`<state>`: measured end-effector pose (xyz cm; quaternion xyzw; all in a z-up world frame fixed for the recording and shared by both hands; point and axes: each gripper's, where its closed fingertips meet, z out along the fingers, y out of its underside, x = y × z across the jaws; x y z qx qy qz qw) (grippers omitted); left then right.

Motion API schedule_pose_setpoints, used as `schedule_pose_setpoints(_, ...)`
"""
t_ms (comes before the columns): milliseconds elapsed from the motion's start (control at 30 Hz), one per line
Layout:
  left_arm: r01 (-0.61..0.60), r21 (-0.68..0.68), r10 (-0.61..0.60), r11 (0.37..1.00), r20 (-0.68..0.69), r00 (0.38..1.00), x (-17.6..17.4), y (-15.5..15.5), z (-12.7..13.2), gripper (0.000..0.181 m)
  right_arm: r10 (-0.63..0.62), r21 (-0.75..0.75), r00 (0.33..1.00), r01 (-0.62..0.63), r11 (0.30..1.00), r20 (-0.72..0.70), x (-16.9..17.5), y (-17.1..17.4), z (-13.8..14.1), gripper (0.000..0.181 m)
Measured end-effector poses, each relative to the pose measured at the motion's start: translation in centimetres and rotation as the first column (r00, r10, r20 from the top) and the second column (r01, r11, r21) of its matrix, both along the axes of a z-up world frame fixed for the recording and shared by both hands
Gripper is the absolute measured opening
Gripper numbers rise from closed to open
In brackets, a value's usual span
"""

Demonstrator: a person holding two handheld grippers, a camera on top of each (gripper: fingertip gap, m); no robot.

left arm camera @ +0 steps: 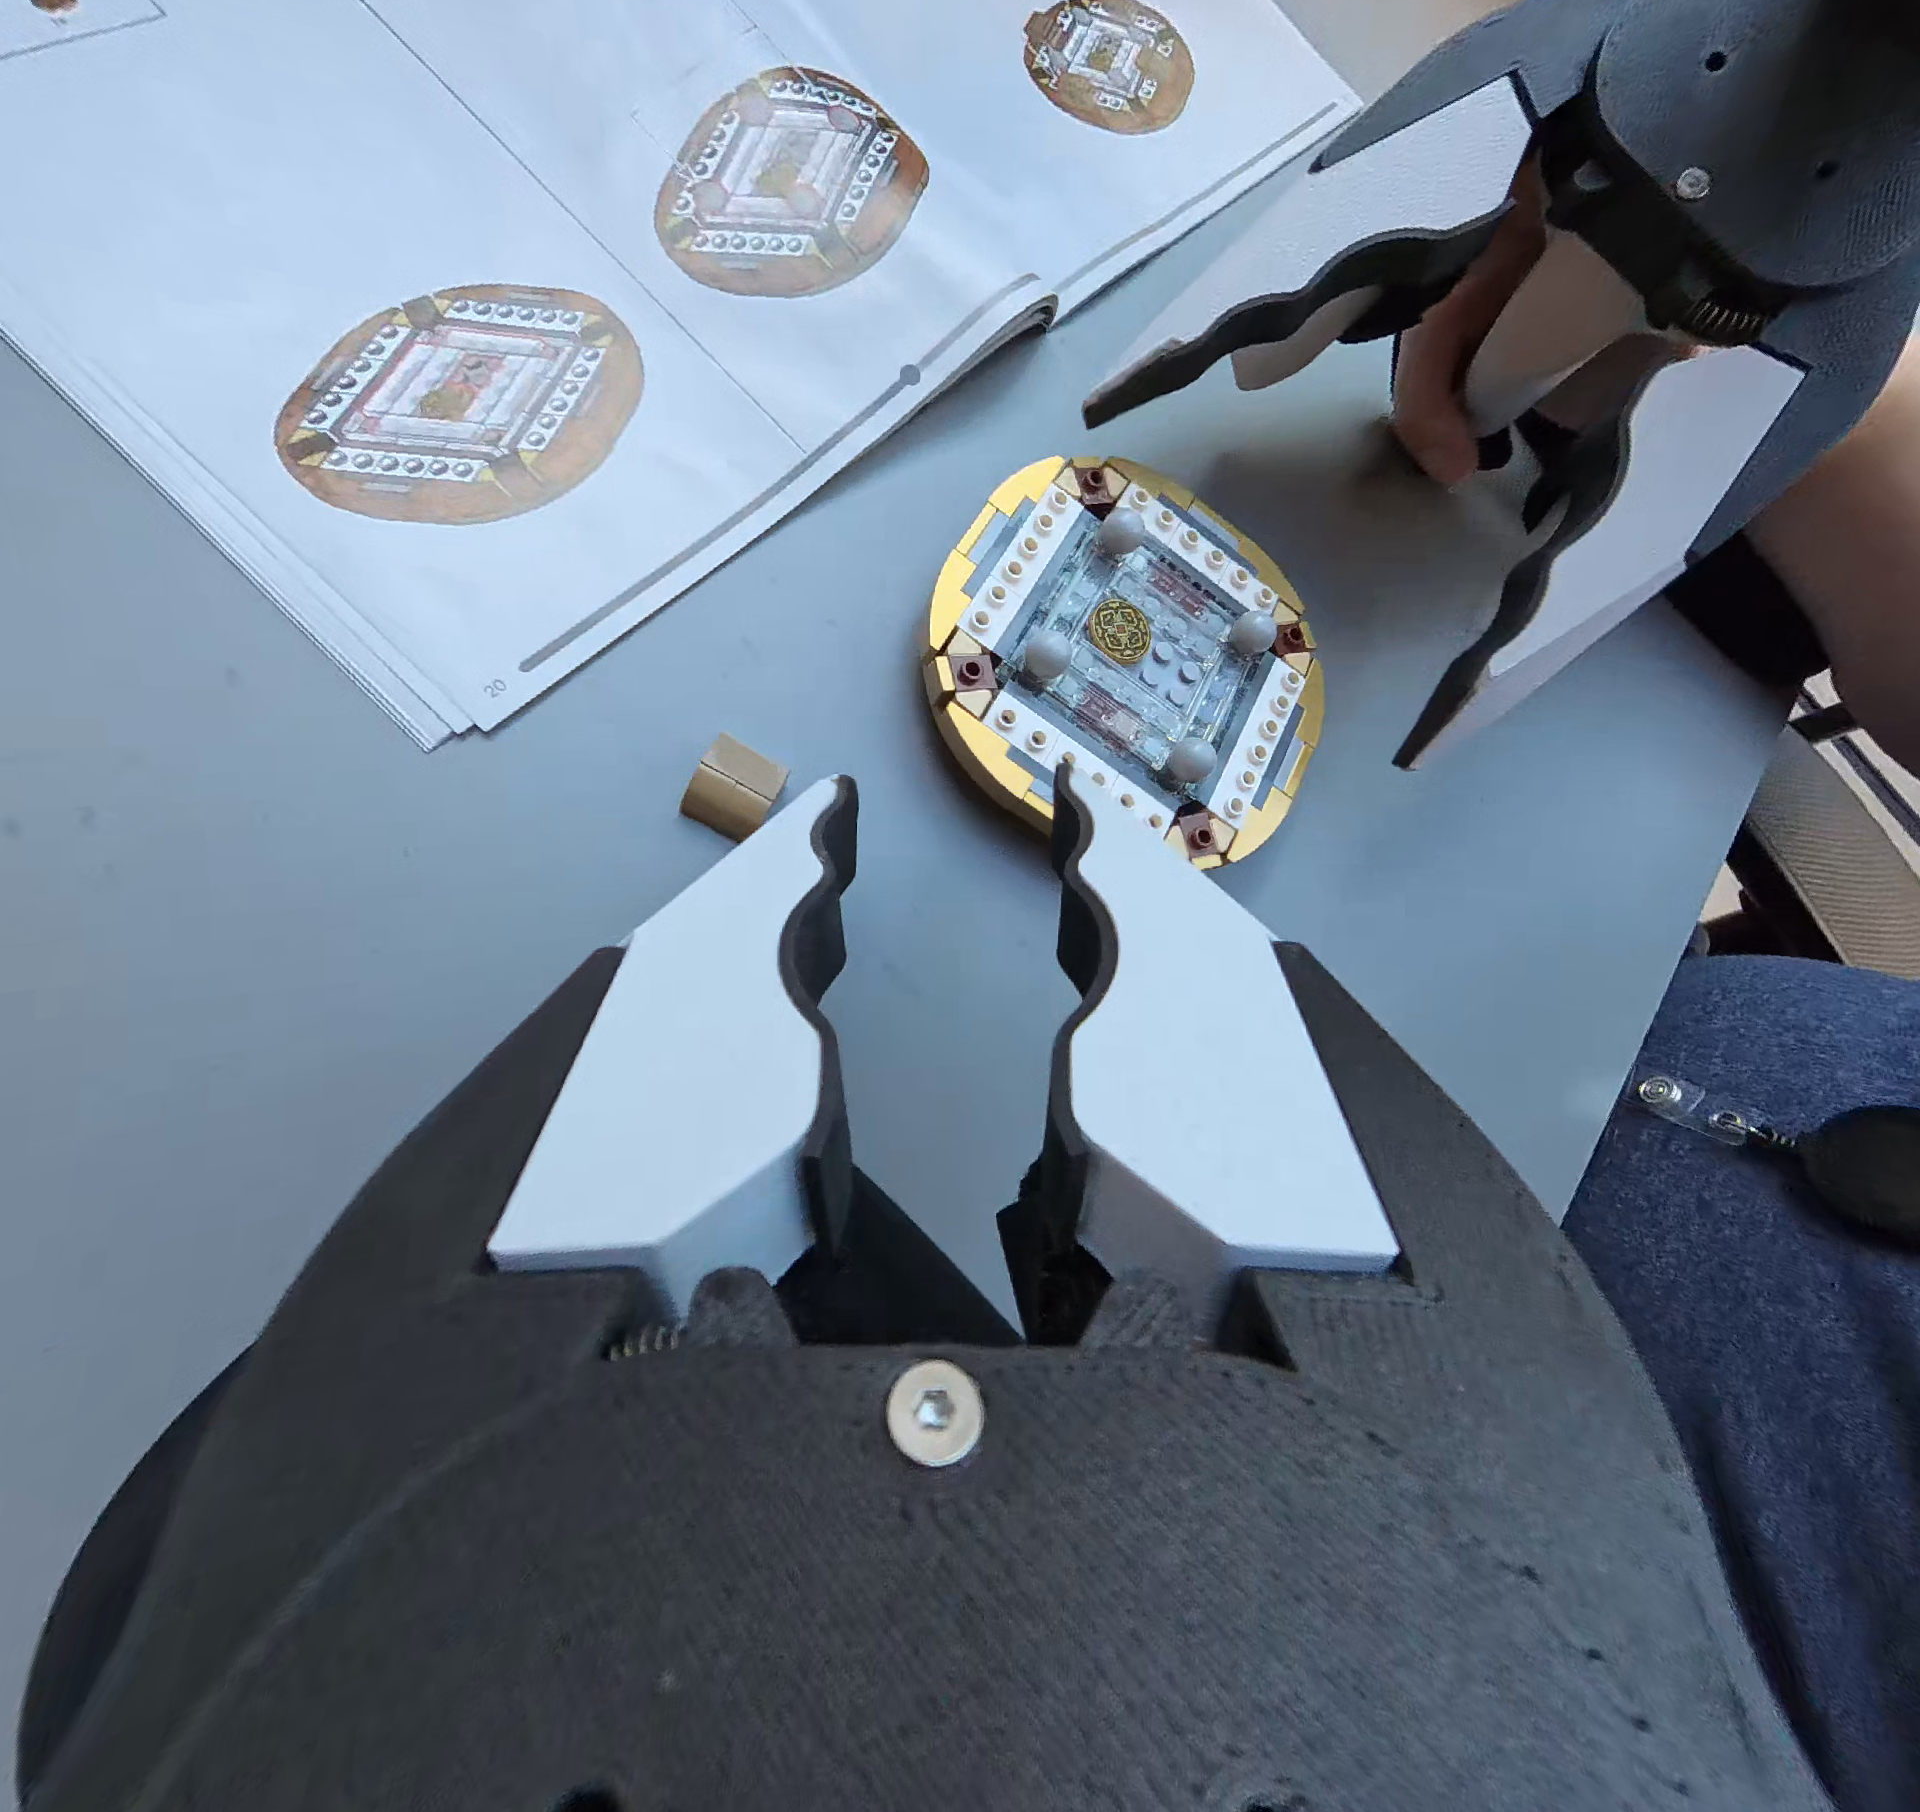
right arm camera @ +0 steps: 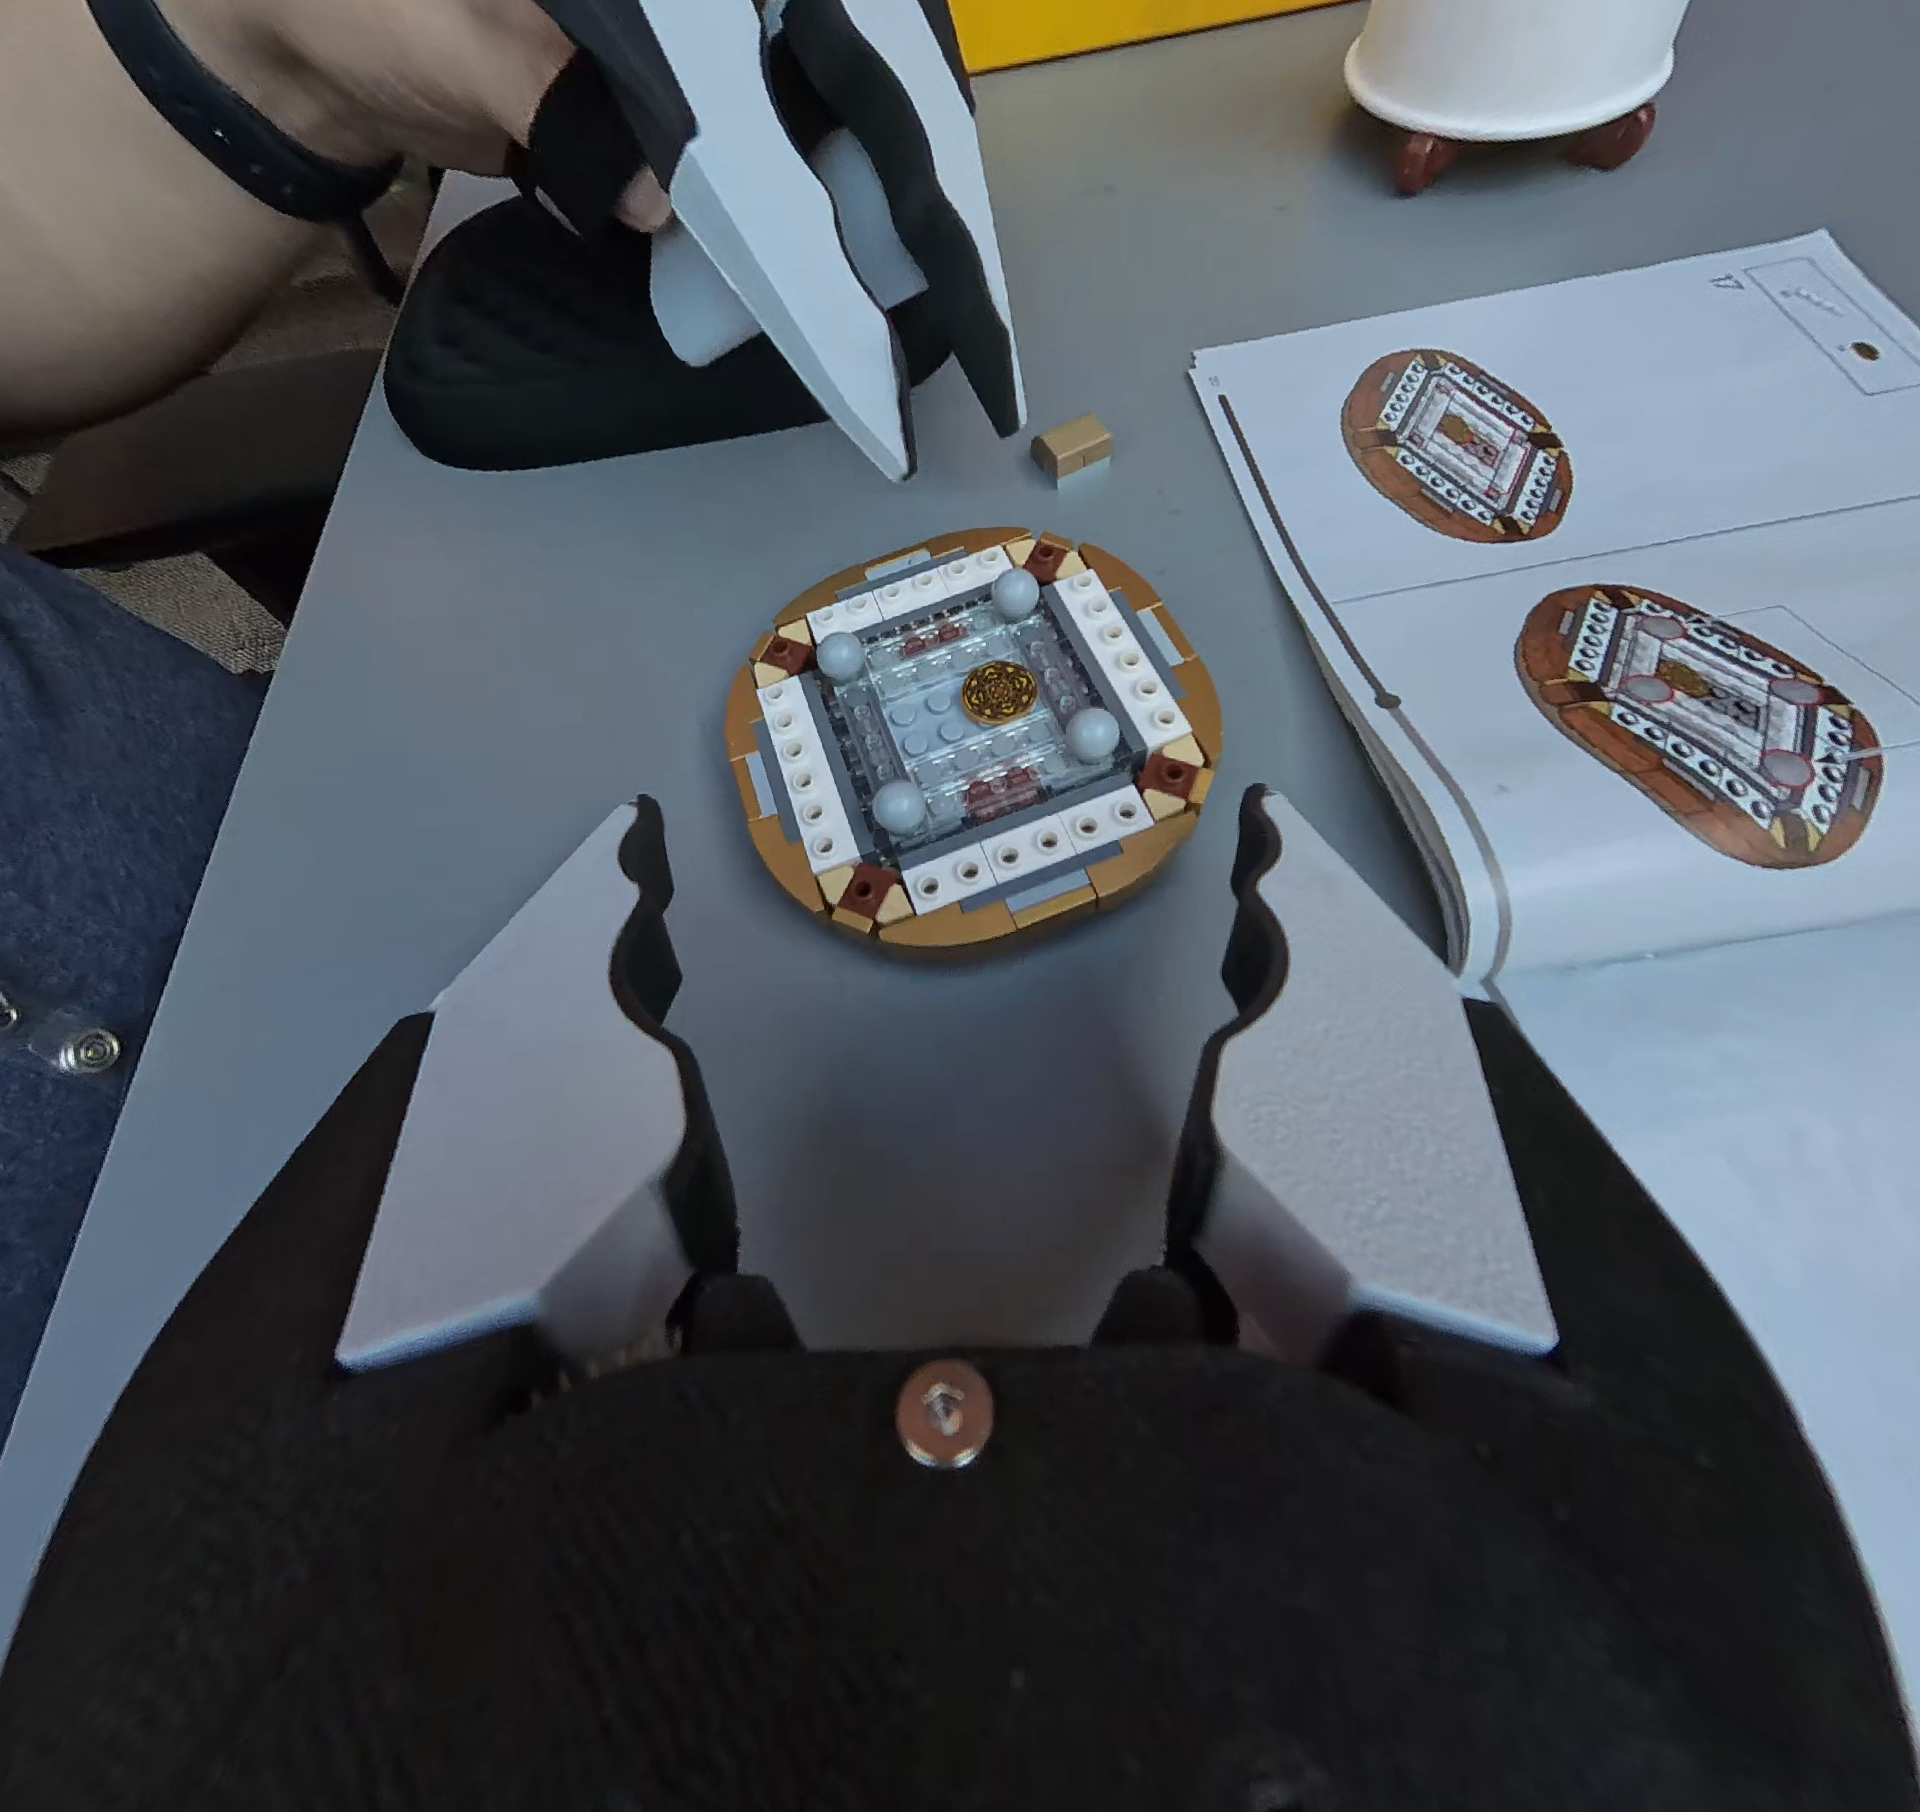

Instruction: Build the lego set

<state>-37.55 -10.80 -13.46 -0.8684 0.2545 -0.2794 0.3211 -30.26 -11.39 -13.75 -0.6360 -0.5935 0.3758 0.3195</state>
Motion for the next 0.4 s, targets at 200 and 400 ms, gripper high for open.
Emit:
schedule_pose_setpoints(200,0.032,-0.018,-0.033,0.999,-0.070,0.997,0.8,-0.2,-1.1,0.034,0.048,0.078,0.991,-0.058,0.995,0.124,-1.0,-0.3,-1.8,0.114)
schedule_pose_setpoints(400,0.043,-0.018,-0.044,0.999,-0.098,0.994,1.0,-0.1,-1.4,0.031,0.032,0.118,0.989,-0.050,0.992,0.145,-1.0,-0.1,-2.1,0.107)
